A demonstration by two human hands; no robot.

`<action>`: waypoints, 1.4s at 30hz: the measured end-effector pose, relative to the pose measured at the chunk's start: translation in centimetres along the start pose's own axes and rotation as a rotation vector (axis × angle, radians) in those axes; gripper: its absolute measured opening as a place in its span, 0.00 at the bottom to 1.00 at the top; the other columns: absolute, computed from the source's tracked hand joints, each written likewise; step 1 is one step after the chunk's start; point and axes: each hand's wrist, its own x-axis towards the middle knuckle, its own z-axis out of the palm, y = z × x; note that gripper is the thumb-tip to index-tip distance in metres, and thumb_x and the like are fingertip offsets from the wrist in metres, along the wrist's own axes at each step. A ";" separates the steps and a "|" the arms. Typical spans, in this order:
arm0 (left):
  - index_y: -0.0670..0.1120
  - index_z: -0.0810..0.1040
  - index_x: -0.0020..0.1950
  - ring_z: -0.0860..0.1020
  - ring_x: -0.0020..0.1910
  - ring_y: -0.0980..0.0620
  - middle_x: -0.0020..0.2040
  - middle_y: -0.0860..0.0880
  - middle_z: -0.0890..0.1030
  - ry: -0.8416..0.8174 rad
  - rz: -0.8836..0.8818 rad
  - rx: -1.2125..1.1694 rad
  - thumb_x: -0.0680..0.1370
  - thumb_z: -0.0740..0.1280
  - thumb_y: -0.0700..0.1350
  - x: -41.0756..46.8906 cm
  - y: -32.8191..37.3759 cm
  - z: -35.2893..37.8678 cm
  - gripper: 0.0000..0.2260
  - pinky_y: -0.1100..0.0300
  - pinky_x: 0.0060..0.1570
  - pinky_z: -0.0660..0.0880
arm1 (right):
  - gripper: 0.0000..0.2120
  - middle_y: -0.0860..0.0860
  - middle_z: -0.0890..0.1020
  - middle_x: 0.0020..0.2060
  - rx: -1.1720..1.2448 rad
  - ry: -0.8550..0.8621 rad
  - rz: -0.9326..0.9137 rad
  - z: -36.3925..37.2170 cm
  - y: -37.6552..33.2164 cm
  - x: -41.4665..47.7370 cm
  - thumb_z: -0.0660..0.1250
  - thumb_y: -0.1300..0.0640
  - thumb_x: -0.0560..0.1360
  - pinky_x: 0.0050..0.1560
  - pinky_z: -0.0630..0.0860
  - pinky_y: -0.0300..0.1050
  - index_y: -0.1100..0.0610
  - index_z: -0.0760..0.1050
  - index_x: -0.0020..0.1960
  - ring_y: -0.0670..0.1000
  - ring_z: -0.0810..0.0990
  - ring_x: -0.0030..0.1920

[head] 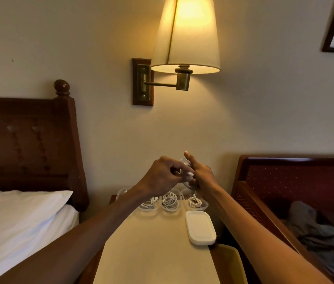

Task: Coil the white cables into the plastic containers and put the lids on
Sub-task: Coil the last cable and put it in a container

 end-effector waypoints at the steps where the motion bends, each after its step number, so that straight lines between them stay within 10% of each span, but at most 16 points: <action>1: 0.51 0.86 0.54 0.83 0.47 0.54 0.51 0.50 0.86 0.039 0.016 0.063 0.74 0.76 0.47 0.0 0.0 0.0 0.10 0.51 0.52 0.80 | 0.21 0.50 0.71 0.20 -0.003 0.006 0.002 -0.1 0.1 0.1 0.68 0.43 0.75 0.23 0.64 0.38 0.58 0.75 0.33 0.46 0.67 0.19; 4: 0.56 0.86 0.54 0.75 0.56 0.53 0.63 0.52 0.76 0.210 0.051 0.219 0.73 0.75 0.52 0.2 -0.3 0.0 0.10 0.57 0.54 0.74 | 0.20 0.49 0.70 0.21 0.048 0.039 0.007 -0.1 0.3 0.5 0.68 0.44 0.76 0.21 0.63 0.36 0.56 0.73 0.33 0.44 0.65 0.19; 15: 0.47 0.86 0.53 0.81 0.45 0.58 0.46 0.53 0.83 0.200 0.286 0.126 0.76 0.72 0.42 -0.7 1.7 0.1 0.07 0.61 0.48 0.78 | 0.14 0.61 0.80 0.26 0.066 0.174 -0.058 0.5 -0.2 1.4 0.68 0.48 0.77 0.28 0.65 0.43 0.56 0.82 0.39 0.57 0.74 0.22; 23: 0.48 0.85 0.49 0.83 0.43 0.60 0.43 0.53 0.86 0.197 0.028 0.149 0.73 0.73 0.40 -0.7 -2.4 -2.3 0.06 0.58 0.48 0.81 | 0.26 0.52 0.78 0.26 0.043 0.075 -0.084 0.3 -0.1 1.2 0.62 0.36 0.75 0.33 0.72 0.43 0.58 0.74 0.37 0.49 0.74 0.27; 29: 0.48 0.75 0.62 0.84 0.50 0.47 0.51 0.46 0.84 0.003 -0.415 -0.366 0.74 0.75 0.43 -0.7 -3.0 -1.9 0.18 0.50 0.51 0.82 | 0.27 0.51 0.77 0.26 -0.035 -0.154 -0.105 0.3 0.3 0.9 0.59 0.36 0.77 0.35 0.71 0.42 0.59 0.74 0.34 0.49 0.74 0.27; 35: 0.40 0.84 0.52 0.84 0.46 0.44 0.47 0.38 0.85 -0.015 -0.418 -0.403 0.75 0.73 0.39 0.5 -4.0 -0.7 0.07 0.51 0.52 0.80 | 0.28 0.50 0.78 0.25 -0.199 -0.135 -0.130 -0.7 1.0 1.4 0.58 0.37 0.78 0.31 0.75 0.37 0.59 0.74 0.33 0.46 0.76 0.26; 42: 0.42 0.85 0.49 0.85 0.46 0.43 0.42 0.42 0.86 0.177 -0.460 -0.382 0.75 0.73 0.39 2.1 -6.9 1.6 0.04 0.48 0.52 0.82 | 0.13 0.58 0.84 0.46 -0.219 -0.284 -0.142 -4.0 3.3 3.5 0.69 0.59 0.76 0.43 0.80 0.40 0.63 0.78 0.59 0.53 0.84 0.45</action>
